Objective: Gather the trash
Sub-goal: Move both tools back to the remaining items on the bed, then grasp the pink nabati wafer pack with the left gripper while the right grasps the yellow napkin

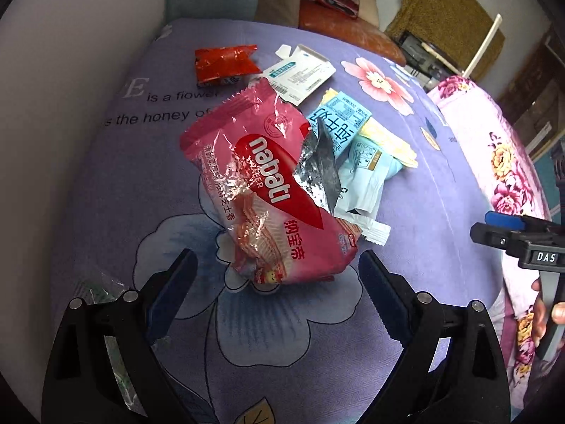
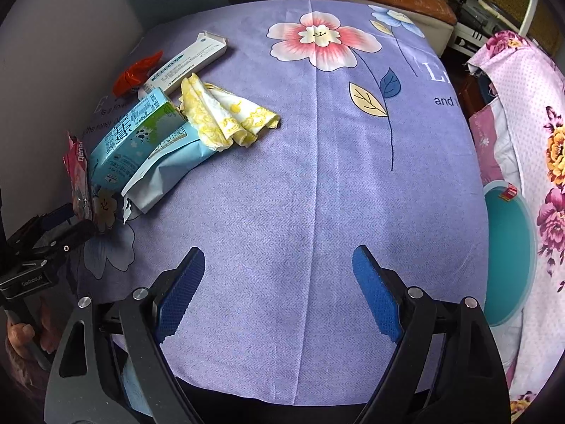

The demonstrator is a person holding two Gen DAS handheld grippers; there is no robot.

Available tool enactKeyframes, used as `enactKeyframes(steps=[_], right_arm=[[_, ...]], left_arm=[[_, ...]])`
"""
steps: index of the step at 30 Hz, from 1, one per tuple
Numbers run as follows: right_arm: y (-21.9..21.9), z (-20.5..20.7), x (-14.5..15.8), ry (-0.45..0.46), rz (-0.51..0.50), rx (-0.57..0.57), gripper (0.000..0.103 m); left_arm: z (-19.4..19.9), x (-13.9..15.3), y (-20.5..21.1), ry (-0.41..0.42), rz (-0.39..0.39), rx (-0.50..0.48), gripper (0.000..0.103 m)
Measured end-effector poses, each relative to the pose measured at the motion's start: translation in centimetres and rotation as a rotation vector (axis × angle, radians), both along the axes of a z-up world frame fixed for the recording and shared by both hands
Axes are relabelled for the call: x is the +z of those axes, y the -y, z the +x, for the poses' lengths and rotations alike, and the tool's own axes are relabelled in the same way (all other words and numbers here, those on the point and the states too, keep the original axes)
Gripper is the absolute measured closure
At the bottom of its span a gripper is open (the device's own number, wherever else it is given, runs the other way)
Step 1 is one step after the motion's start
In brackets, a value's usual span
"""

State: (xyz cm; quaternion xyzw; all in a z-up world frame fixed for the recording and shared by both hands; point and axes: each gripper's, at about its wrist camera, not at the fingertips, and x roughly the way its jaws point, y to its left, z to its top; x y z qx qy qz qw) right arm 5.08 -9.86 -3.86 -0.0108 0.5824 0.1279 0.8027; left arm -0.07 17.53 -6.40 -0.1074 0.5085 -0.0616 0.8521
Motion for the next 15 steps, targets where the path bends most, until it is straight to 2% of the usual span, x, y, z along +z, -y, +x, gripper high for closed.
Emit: enactKeyframes(steps=[6, 9, 12, 15], right_arm=[[-0.8, 0.2, -0.3, -0.005, -0.004, 0.016, 0.021], [-1.2, 0.6, -0.3, -0.004, -0.011, 0.027, 0.021], [-1.6, 1.1, 0.0, 0.003, -0.02, 0.041, 0.021], [-1.8, 1.9, 0.6, 0.018, -0.021, 0.05, 0.021]], left_arm=[[0.9, -0.7, -2.7, -0.035, -0.151, 0.081, 0.01], [1.7, -1.1, -3.0, -0.048, -0.197, 0.109, 0.01], [2.3, -1.6, -3.1, -0.072, -0.187, 0.13, 0.01], [2.1, -1.3, -3.1, -0.076, -0.196, 0.11, 0.01]])
